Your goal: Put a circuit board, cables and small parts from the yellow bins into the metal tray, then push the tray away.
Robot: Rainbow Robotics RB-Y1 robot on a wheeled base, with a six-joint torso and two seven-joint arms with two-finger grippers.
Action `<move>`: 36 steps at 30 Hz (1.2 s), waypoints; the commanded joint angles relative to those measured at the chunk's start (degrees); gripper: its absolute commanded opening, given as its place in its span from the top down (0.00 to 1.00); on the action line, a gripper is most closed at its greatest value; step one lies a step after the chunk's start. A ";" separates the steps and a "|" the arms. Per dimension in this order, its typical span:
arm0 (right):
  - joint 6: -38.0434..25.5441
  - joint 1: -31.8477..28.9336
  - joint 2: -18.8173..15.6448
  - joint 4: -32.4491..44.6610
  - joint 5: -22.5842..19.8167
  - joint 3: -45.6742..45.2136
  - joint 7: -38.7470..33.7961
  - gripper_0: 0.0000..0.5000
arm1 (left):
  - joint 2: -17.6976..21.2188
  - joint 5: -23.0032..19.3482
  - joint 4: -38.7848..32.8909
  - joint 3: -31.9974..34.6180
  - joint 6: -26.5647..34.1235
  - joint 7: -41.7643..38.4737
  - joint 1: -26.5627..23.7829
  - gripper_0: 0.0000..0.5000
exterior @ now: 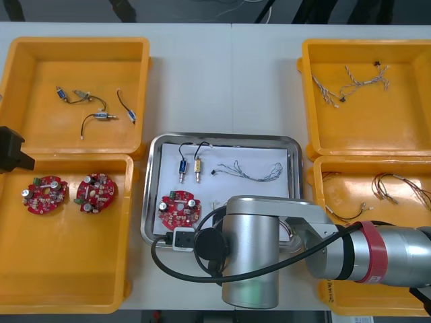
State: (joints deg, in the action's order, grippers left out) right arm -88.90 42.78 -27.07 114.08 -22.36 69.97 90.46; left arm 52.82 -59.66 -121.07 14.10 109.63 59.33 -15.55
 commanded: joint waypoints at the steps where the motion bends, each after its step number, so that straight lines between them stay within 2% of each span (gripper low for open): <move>1: -0.57 -0.59 1.49 0.71 0.47 0.96 -1.61 0.16 | 2.81 -0.37 -1.62 1.72 0.37 3.60 0.70 0.00; 2: -0.57 -0.59 1.49 0.71 0.47 0.87 -1.61 0.20 | 2.81 -0.37 -1.62 1.72 0.37 3.60 0.70 0.00; 4: -0.75 -0.59 1.58 0.97 0.47 0.87 -1.61 0.41 | 2.81 -0.37 -1.62 1.72 0.37 3.60 0.70 0.00; 5: -0.84 -0.59 1.58 1.06 0.47 0.87 -1.61 0.47 | 2.81 -0.37 -1.62 1.72 0.37 3.60 0.70 0.00; 7: -0.92 -0.59 1.58 1.32 0.47 0.87 -1.61 0.71 | 2.81 -0.37 -1.62 1.72 0.37 3.60 0.70 0.00; 13: -1.19 -0.59 1.58 1.59 0.91 0.96 -1.61 0.93 | 2.81 -0.37 -1.62 1.72 0.37 3.60 0.70 0.00; 23: -0.31 -0.15 -0.09 1.59 2.40 0.87 -1.17 1.00 | 2.81 -0.37 -1.62 1.72 0.37 3.60 0.70 0.00; 36: 3.12 3.98 -3.61 1.68 2.49 3.42 -1.43 1.00 | 2.81 -0.37 -1.62 1.72 0.37 3.60 0.70 0.00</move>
State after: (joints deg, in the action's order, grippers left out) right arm -86.84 43.80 -28.36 114.19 -20.16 70.65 90.47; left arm 52.83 -59.66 -121.08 14.10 109.63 59.33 -15.55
